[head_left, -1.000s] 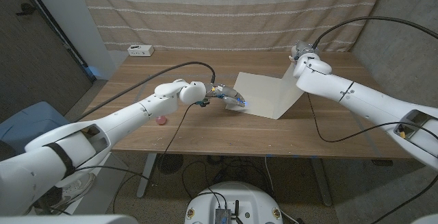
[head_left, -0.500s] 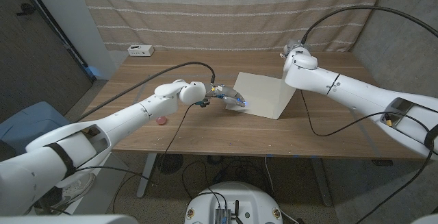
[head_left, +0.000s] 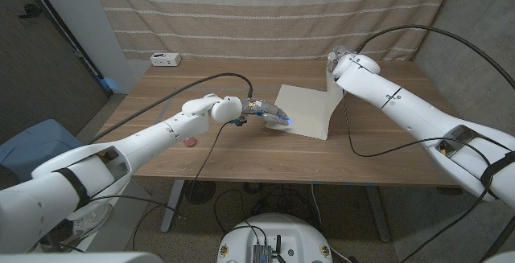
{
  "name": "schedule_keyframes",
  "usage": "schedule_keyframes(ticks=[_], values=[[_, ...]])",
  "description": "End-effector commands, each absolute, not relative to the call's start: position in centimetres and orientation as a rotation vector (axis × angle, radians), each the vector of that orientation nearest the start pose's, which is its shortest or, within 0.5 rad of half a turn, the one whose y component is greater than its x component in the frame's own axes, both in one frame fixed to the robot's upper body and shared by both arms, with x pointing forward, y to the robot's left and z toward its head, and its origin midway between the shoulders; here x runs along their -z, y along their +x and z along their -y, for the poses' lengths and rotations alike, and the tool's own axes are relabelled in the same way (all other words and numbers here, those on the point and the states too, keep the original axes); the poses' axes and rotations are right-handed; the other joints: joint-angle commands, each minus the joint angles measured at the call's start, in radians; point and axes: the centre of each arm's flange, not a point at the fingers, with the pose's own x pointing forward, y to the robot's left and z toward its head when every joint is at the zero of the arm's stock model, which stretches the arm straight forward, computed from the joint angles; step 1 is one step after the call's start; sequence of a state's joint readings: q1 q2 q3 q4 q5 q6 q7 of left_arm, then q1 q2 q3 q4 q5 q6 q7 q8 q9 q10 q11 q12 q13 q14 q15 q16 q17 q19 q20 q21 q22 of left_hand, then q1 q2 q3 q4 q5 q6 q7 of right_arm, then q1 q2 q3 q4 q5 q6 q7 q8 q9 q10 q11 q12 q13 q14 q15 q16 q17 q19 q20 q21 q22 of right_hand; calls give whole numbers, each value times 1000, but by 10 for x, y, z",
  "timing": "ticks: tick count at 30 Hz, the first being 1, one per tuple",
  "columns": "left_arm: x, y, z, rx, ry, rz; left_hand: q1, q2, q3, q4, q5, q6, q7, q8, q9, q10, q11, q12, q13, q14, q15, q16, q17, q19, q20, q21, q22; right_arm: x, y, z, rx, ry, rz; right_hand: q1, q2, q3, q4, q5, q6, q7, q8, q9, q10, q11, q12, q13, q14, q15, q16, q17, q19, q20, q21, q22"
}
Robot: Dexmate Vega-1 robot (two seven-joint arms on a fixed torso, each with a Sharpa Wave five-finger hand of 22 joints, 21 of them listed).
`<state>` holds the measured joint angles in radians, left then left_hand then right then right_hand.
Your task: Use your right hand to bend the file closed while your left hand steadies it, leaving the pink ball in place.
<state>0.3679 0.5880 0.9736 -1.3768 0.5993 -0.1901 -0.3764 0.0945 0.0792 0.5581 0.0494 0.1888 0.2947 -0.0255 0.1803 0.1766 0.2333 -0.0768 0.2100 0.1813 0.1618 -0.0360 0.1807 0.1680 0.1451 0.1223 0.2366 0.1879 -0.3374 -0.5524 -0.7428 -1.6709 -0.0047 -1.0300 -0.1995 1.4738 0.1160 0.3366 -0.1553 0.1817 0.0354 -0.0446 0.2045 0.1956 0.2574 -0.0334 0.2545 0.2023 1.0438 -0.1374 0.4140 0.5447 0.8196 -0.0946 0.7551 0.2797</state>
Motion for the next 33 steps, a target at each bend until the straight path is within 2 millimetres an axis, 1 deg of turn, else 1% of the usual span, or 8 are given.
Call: schedule_keyframes(ticks=[1, 6, 13, 17, 19, 21, 26, 33], values=[[4, 654, -93, 609, 1766, 603, 1, -12, 0, -3, 3, -3, 0, -2, 0, -8, 1, -7, 3, -6, -19, -4, 2, 9, -1, 2, 5, -126, 647, 233, 267, -506, 185, -1, 9, 4, 6, 8, 10, 13, 0, -1, 4, 14, -4, 5, 39, -89, -4, 4, -7, -110, 14, 2], [4, 654, -95, 604, 1761, 603, 1, -12, 0, -3, 4, -6, 0, -2, 0, -13, 1, -9, 3, -9, -19, -5, 2, 8, 0, 1, 5, -122, 653, 235, 263, -486, 155, -2, 10, 5, 6, 9, 18, 19, 2, -1, 7, 18, -5, 5, 35, -88, -9, 3, -10, -105, 20, 1], [3, 654, -96, 602, 1765, 605, 0, -11, 0, -4, 4, -17, -4, -4, 0, -19, 1, -12, 3, -15, -19, -6, 2, 8, -1, 0, 5, -110, 660, 236, 208, -397, 153, -180, 34, -25, 108, 6, 1, 56, -12, -1, -19, 67, -29, 4, -71, -64, -109, -41, -61, -41, 50, -47], [2, 654, -95, 600, 1769, 606, 0, -10, 0, -4, 4, -20, -6, -4, 0, -22, 0, -13, 3, -19, -21, -7, 2, 7, -1, -1, 5, -103, 664, 238, 157, -311, 182, -320, 27, -57, 173, 7, -6, 71, -14, -2, -90, 106, -56, 1, -189, 5, -184, -70, -101, -3, 44, -94], [2, 654, -95, 599, 1768, 607, 0, -10, 0, -4, 5, -21, -6, -4, 0, -22, 0, -13, 3, -20, -21, -7, 1, 7, -1, -1, 5, -99, 665, 239, 130, -263, 205, -391, 20, -80, 205, 6, -22, 71, -17, -2, -117, 122, -59, 1, -220, 46, -198, -74, -127, 32, 35, -102], [2, 653, -95, 597, 1770, 608, 0, -9, 1, -4, 5, -23, -7, -5, 0, -24, -1, -14, 3, -22, -21, -7, 1, 7, -1, -1, 5, -97, 666, 240, 88, -220, 221, -498, 12, -120, 248, 5, -49, 52, -20, -3, -157, 128, -62, 0, -271, 120, -206, -71, -178, 97, 14, -103], [2, 653, -94, 596, 1772, 609, 1, -7, 1, -4, 5, -28, -8, -5, 0, -28, 0, -15, 3, -25, -23, -8, 1, 6, -5, -2, 5, -93, 667, 242, 15, -161, 262, -653, -3, -184, 295, 0, -85, 27, -19, -2, -210, 143, -63, 0, -339, 230, -206, -65, -242, 185, -22, -102], [2, 652, -93, 593, 1777, 612, 2, -3, 4, -4, 6, -38, -12, -6, 0, -34, -1, -17, 3, -29, -25, -8, 1, 5, -4, -3, 5, -87, 670, 242, -97, -68, 297, -860, -46, -281, 329, -1, -114, 10, -16, -1, -223, 159, -57, 0, -388, 283, -205, -76, -315, 284, -81, -102]])
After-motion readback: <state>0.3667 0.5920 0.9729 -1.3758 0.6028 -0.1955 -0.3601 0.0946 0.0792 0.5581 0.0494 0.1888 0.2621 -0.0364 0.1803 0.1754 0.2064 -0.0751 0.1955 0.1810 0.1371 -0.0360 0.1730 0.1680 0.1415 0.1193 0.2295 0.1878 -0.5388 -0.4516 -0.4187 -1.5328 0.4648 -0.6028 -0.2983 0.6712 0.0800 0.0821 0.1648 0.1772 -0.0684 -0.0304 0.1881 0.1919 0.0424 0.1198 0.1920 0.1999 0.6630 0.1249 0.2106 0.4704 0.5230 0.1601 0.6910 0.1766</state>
